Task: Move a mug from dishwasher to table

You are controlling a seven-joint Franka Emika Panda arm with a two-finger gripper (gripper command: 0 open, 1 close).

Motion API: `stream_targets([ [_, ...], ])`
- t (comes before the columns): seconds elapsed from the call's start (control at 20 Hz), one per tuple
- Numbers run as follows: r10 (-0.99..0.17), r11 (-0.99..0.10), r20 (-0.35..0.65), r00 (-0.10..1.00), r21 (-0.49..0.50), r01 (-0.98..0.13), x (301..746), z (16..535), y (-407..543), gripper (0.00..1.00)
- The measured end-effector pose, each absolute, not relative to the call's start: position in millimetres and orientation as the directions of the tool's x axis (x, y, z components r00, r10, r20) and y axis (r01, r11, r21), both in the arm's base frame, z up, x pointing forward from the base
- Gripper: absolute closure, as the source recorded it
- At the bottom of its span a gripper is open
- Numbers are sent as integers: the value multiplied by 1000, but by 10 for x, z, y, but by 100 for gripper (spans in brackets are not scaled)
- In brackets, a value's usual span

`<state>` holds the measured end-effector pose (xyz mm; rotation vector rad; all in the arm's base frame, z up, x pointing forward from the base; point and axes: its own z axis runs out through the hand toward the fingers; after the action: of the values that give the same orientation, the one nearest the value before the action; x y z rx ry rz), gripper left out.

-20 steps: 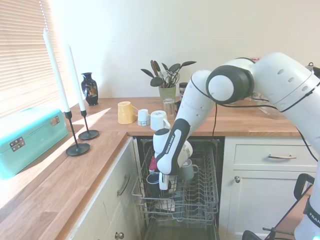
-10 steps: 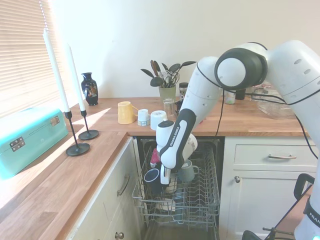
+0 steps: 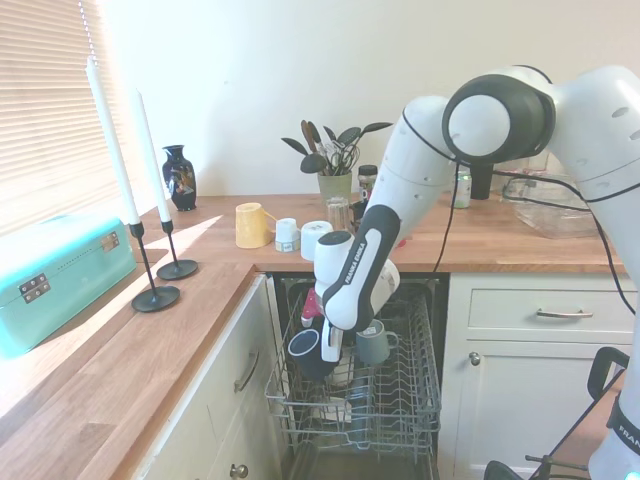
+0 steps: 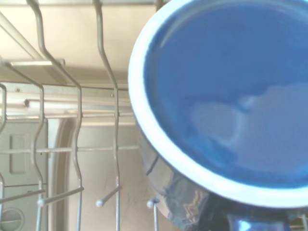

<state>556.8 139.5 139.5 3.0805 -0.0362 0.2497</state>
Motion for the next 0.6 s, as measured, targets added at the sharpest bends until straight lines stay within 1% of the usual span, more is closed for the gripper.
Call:
stream_targets([
  [0.25,-26,-999,162,987,40,-33,5477,1590,1387,100],
  [0.6,-42,-999,169,985,24,-47,5428,1718,1447,100],
])
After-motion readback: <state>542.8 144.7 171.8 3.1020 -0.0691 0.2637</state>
